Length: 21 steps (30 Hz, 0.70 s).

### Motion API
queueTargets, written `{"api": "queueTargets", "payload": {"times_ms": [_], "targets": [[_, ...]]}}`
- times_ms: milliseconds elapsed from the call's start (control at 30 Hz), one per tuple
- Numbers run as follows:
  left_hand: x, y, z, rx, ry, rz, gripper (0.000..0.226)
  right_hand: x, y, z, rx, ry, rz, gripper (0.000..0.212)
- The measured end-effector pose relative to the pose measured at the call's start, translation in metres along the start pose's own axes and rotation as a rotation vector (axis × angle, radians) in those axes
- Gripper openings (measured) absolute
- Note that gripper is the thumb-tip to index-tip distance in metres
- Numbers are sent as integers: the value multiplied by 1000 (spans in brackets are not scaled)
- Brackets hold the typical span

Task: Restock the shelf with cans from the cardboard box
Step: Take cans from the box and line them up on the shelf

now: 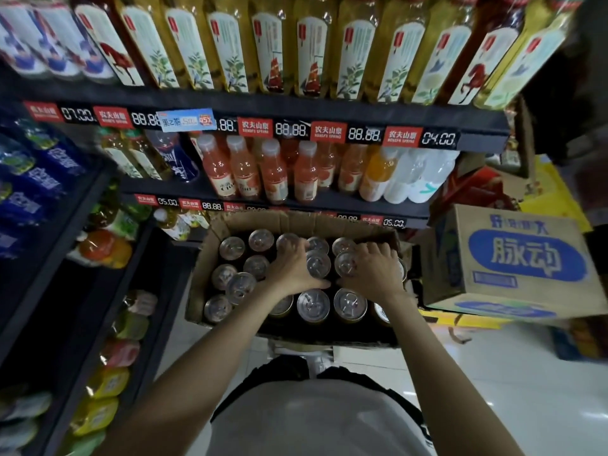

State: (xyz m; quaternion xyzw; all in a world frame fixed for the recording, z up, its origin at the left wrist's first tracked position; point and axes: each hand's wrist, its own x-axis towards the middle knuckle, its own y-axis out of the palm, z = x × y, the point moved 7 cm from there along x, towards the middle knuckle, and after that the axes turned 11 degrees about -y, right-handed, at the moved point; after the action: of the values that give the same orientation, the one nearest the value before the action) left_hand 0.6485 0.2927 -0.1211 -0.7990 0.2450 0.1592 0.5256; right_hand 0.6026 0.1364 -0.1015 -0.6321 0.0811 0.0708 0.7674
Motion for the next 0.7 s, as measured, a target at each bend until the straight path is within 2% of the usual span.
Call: {"api": "queueTargets", "payload": {"times_ms": [133, 233, 300, 367, 500, 600, 700], "targets": [[12, 4, -3, -68, -17, -6, 83, 13, 2, -1, -70, 53, 40, 79], [15, -9, 0, -146, 14, -60, 74, 14, -6, -8, 24, 71, -61, 71], [11, -28, 3, -336, 18, -54, 72, 10, -26, -10, 188, 42, -181, 67], [-1, -57, -2, -520, 52, -71, 68, 4, -53, -14, 508, 25, -298, 62], [-33, -134, -30, -707, 211, -166, 59, 0, -117, -4, 1010, -18, -380, 53], [-50, -194, -55, -726, 328, -249, 50, 6, -177, 10, 1053, -82, -432, 57], [-68, -253, -79, -706, 455, -359, 45, 12, -243, 30, 1059, -236, -433, 55]]}}
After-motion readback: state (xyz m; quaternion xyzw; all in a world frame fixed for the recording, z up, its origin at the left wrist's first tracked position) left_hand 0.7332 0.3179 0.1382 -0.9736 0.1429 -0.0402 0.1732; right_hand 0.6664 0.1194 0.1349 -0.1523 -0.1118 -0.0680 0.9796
